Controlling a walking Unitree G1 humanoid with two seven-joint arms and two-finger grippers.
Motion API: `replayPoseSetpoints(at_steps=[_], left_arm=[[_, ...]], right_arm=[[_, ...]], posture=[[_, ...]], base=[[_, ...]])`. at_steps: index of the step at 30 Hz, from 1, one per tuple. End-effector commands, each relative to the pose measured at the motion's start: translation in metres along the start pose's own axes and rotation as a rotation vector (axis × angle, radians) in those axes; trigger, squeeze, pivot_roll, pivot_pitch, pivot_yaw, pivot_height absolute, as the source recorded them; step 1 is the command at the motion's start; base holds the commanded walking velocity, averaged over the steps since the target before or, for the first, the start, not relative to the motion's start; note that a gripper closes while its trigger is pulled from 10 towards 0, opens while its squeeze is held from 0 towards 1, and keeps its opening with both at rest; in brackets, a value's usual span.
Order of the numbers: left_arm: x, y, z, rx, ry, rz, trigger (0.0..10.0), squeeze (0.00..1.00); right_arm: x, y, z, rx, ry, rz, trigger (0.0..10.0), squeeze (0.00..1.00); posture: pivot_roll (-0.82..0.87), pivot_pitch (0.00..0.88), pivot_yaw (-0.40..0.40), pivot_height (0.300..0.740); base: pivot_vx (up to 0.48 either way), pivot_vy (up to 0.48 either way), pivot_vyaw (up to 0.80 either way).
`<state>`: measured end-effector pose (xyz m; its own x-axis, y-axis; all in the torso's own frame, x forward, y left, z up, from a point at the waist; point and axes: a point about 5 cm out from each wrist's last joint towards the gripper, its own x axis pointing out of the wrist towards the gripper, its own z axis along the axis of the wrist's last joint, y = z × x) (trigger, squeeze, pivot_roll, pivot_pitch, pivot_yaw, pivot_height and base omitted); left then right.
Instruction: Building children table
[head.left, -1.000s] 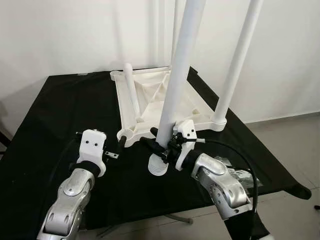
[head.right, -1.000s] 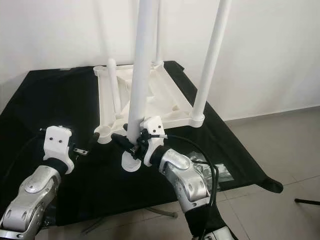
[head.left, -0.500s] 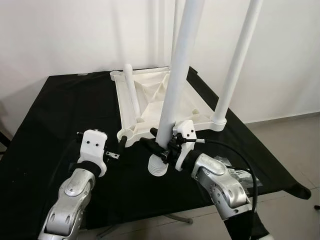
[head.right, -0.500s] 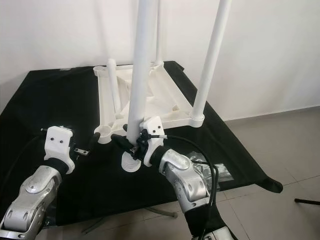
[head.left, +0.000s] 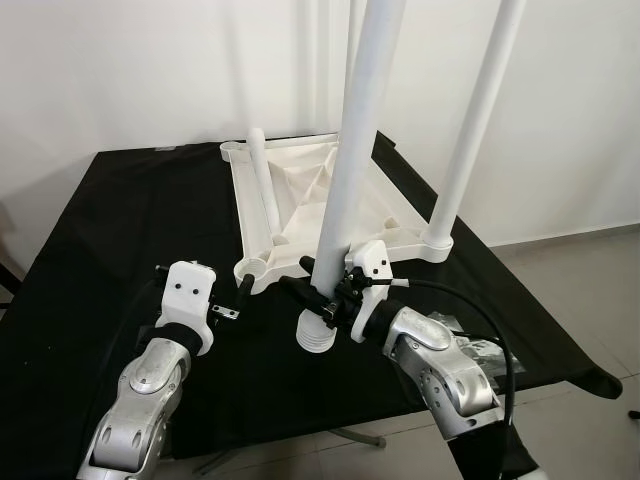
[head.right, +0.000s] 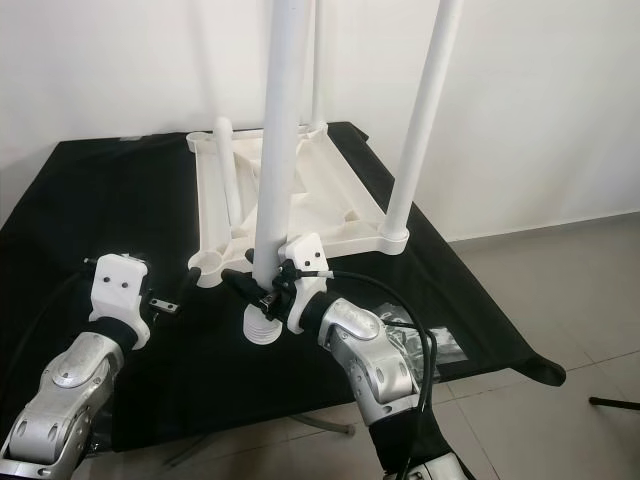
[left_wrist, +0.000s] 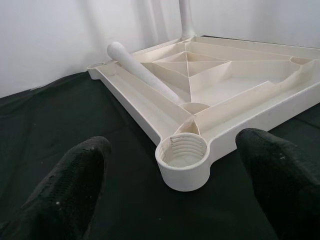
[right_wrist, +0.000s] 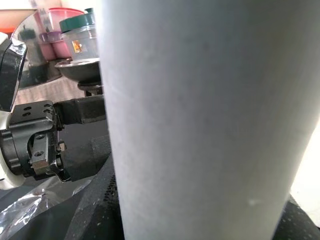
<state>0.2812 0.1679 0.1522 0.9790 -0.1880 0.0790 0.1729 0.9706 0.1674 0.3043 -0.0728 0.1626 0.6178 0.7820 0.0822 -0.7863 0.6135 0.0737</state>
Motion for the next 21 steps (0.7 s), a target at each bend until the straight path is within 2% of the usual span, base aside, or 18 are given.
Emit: replayPoseSetpoints(at_steps=[1,21], left_arm=[[0.0011,-0.0038,-0.0023,-0.003,0.004,-0.011,10.0,0.00],[0.0019,-0.0038,-0.0008,-0.006,-0.005,-0.015,10.0,0.00]], right_arm=[[0.0004,-0.0017,0.0029,-0.013,-0.025,-0.002,10.0,0.00],[0.0009,-0.0016,0.0050,-0.027,-0.027,-0.002,10.0,0.00]], posture=[[-0.02,0.000,-0.020,0.740],[-0.02,0.000,-0.017,0.740]], base=[[0.000,0.000,0.00],[0.000,0.000,0.00]])
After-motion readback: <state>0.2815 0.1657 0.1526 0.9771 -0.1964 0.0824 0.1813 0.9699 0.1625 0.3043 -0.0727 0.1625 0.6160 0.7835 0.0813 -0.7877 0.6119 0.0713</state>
